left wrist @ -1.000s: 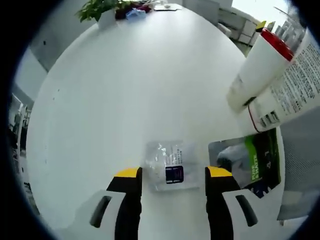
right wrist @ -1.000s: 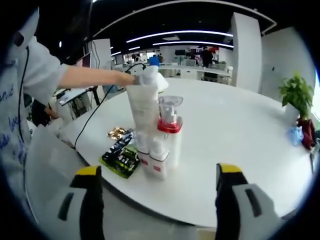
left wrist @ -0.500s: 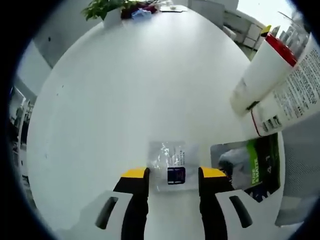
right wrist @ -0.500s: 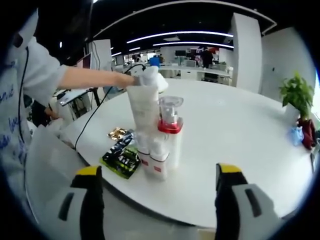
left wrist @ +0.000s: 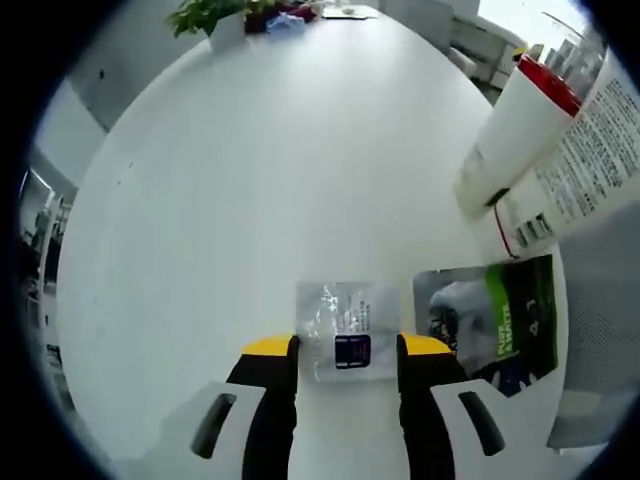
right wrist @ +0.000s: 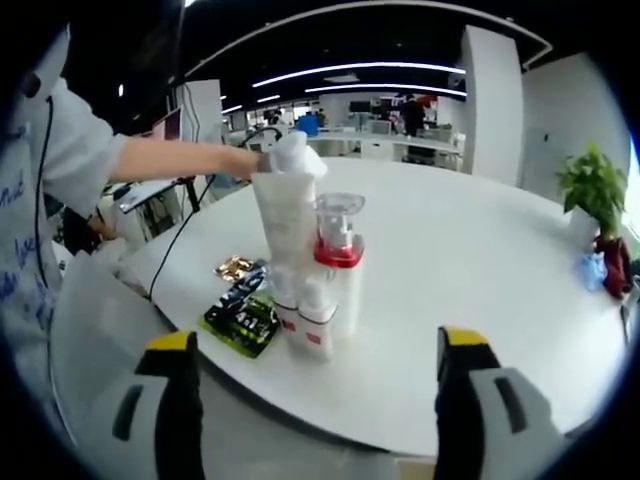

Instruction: Arrange the skincare products in the storage area until every visible bottle or jar stands upright without overlapping.

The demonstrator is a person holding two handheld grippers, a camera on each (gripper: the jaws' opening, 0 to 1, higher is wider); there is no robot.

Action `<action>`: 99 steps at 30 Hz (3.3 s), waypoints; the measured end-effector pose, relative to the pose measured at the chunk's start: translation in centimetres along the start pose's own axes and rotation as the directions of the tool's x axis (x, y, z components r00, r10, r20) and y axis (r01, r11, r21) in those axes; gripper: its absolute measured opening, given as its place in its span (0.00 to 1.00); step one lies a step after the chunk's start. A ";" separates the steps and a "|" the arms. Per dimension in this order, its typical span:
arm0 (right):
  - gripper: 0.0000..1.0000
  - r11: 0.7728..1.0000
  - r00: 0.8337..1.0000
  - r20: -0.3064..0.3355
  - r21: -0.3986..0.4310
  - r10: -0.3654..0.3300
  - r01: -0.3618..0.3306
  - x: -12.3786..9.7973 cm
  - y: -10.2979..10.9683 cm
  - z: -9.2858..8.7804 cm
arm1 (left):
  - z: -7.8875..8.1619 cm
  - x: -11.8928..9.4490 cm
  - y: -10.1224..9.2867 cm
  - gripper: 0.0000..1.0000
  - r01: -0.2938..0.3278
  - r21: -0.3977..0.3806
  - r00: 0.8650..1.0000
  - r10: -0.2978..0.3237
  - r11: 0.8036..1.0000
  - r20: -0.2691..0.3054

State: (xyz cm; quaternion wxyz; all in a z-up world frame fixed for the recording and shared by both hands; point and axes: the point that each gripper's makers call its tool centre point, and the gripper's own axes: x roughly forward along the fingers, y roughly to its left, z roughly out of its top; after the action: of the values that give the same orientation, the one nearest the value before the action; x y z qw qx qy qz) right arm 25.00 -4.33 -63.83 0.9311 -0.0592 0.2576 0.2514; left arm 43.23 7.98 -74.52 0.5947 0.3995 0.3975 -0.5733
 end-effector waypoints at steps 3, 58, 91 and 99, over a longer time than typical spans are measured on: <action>0.99 1.000 1.000 0.000 -0.007 -0.001 0.001 0.0 0.1 0.0 | -0.2 -0.5 0.0 0.36 -0.008 -0.006 1.000 0.008 1.000 0.002; 0.99 0.999 0.998 0.055 -0.047 -0.011 0.014 -0.3 0.5 1.1 | -5.3 -5.6 -9.3 0.36 -0.049 -0.078 0.999 0.049 0.996 0.000; 0.99 0.999 0.990 0.138 -0.049 0.023 -0.016 -0.5 0.7 2.4 | -8.2 -6.1 -14.1 0.36 -0.053 -0.107 0.998 0.048 0.993 -0.047; 0.99 0.998 0.990 0.140 -0.051 0.032 -0.025 -0.5 0.8 2.5 | -9.3 -5.8 -14.9 0.36 -0.045 -0.108 0.996 0.037 0.993 -0.076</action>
State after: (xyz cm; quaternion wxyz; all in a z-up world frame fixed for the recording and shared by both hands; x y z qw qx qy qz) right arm 25.34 -3.26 -61.45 0.9415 -0.0606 0.1859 0.2745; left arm 28.01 18.45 -72.83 0.6123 0.3953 0.4419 -0.5230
